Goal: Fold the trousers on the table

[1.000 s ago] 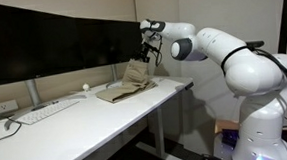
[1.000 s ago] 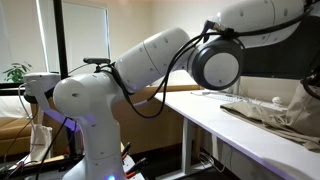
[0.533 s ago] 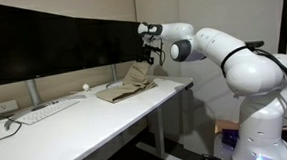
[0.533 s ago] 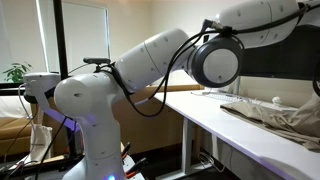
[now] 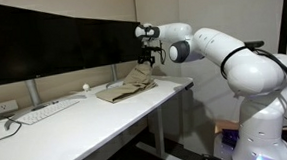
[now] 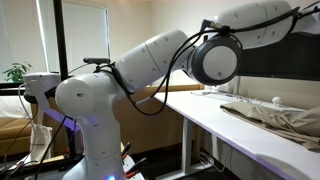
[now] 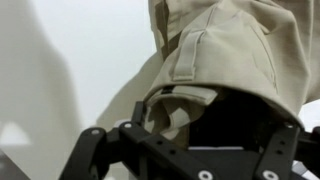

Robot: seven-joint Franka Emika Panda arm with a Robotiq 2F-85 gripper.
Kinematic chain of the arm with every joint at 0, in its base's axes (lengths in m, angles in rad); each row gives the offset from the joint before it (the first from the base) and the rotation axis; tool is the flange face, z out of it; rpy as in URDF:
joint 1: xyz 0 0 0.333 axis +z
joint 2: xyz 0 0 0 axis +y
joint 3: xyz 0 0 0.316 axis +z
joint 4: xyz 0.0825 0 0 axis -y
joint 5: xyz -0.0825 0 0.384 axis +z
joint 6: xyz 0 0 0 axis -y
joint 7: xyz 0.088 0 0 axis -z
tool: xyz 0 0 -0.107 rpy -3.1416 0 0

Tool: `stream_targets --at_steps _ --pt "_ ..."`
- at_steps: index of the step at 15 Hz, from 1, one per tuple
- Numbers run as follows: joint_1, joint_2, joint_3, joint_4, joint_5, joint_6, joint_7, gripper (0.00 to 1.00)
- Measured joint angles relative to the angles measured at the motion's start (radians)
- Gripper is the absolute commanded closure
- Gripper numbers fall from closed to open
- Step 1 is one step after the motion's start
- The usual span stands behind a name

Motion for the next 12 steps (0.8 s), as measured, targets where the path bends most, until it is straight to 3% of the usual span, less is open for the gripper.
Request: stream_targets --at_steps 12 --pt "0.059 0.016 -0.089 0.000 -0.131 0.152 -0.021 0.00"
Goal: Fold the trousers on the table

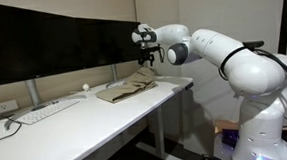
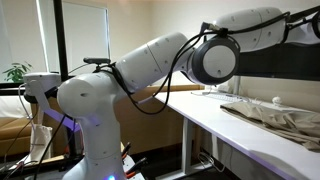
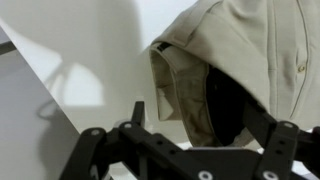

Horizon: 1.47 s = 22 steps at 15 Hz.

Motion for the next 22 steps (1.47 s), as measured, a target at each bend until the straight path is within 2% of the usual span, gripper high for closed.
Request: stream_targets --at_steps 6,9,17,22 --pt "0.034 -0.096 -0.052 0.025 -0.059 0.060 0.000 0.00" --pt "0.076 -0.169 -0.082 0.025 -0.104 0.028 0.000 0.00" --pt "0.175 -0.379 -0.091 0.025 -0.122 -0.171 -0.018 0.00" --pt "0.276 -0.501 -0.083 0.025 -0.122 -0.325 -0.018 0.00"
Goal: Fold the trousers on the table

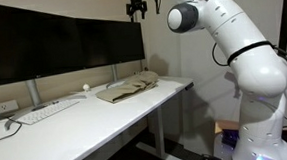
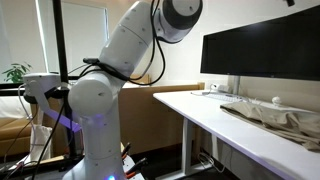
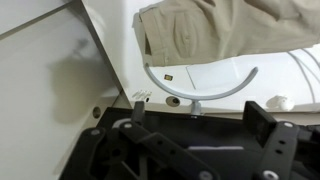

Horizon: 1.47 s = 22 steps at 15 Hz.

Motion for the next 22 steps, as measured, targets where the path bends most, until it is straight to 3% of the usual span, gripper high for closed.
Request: stream_targets --at_steps 5,8,16,22 --pt "0.147 -0.084 0.029 0.000 0.000 -0.149 0.011 0.00" --pt "0.254 -0.109 0.040 0.000 -0.014 -0.174 0.052 0.00" --pt "0.618 -0.100 0.009 -0.005 -0.309 -0.120 0.212 0.00" --pt "0.785 -0.046 -0.007 -0.009 -0.397 -0.128 0.319 0.00"
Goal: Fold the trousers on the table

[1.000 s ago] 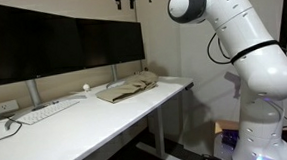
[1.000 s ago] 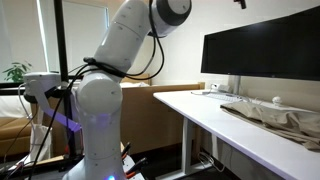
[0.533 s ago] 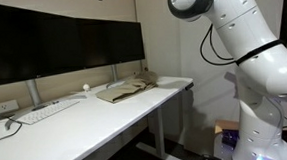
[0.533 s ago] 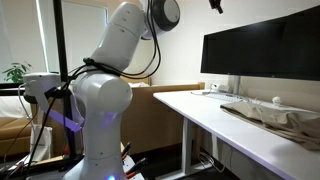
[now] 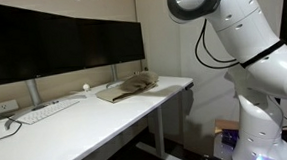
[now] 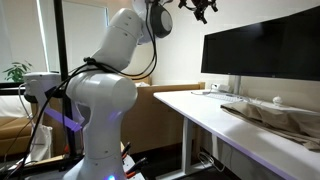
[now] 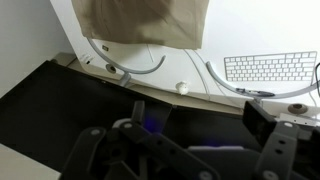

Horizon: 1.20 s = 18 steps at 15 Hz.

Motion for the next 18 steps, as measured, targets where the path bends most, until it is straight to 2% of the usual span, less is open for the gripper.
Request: stream_targets --at_steps 3,7,12,18 --pt "0.036 0.028 0.000 0.000 -0.001 -0.020 0.036 0.00" --pt "0.045 0.051 0.009 -0.001 0.018 -0.100 0.104 0.00" --pt "0.032 0.054 0.017 0.000 0.086 -0.188 0.228 0.00" --pt "-0.016 0.054 0.038 -0.001 0.167 -0.225 0.349 0.00"
